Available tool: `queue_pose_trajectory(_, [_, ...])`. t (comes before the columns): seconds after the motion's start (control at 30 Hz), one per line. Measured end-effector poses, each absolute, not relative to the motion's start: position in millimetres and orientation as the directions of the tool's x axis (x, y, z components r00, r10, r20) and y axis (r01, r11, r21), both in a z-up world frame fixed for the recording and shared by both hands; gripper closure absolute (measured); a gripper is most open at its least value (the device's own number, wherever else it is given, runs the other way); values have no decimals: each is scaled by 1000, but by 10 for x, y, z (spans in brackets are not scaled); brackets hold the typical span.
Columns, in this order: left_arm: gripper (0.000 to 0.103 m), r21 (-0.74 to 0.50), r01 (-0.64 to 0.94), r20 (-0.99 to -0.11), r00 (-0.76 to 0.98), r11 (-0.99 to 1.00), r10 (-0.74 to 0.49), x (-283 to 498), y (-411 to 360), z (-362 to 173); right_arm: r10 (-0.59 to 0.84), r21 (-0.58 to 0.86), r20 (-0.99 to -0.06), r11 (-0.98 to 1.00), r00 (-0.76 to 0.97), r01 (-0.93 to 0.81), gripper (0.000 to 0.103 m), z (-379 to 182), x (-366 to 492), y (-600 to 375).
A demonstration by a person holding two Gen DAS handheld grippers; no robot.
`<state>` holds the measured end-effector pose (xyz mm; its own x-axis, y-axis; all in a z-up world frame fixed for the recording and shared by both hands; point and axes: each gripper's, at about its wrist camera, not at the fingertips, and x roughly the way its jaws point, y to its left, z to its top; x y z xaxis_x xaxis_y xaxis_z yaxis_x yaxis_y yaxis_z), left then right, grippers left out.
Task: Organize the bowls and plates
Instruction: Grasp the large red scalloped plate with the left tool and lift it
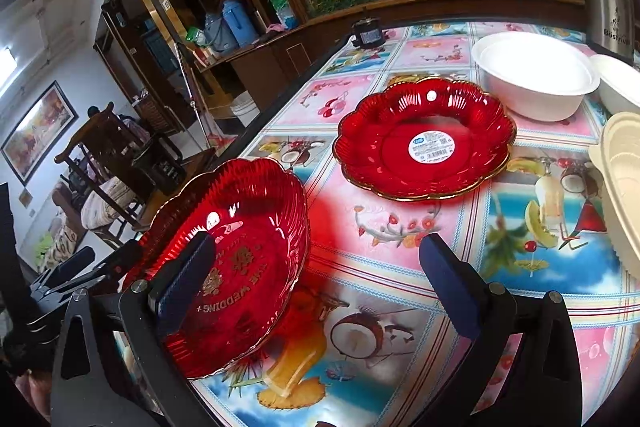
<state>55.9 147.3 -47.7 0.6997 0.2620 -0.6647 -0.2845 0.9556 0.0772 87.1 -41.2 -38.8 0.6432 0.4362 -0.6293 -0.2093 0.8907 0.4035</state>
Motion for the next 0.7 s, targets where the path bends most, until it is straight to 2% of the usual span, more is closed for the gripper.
queue_pose_trajectory(0.53, [1,78,-270,-711,660,960,243,717,1445,-686,477,437,-672,873,567,-216,1,-589,1005,-348])
queue_pose_trajectory(0.7, [1,58,-269,-736,639,961,223,763,1478,-722,473,435,-698,877,539,-206,5,-656,1069,-314])
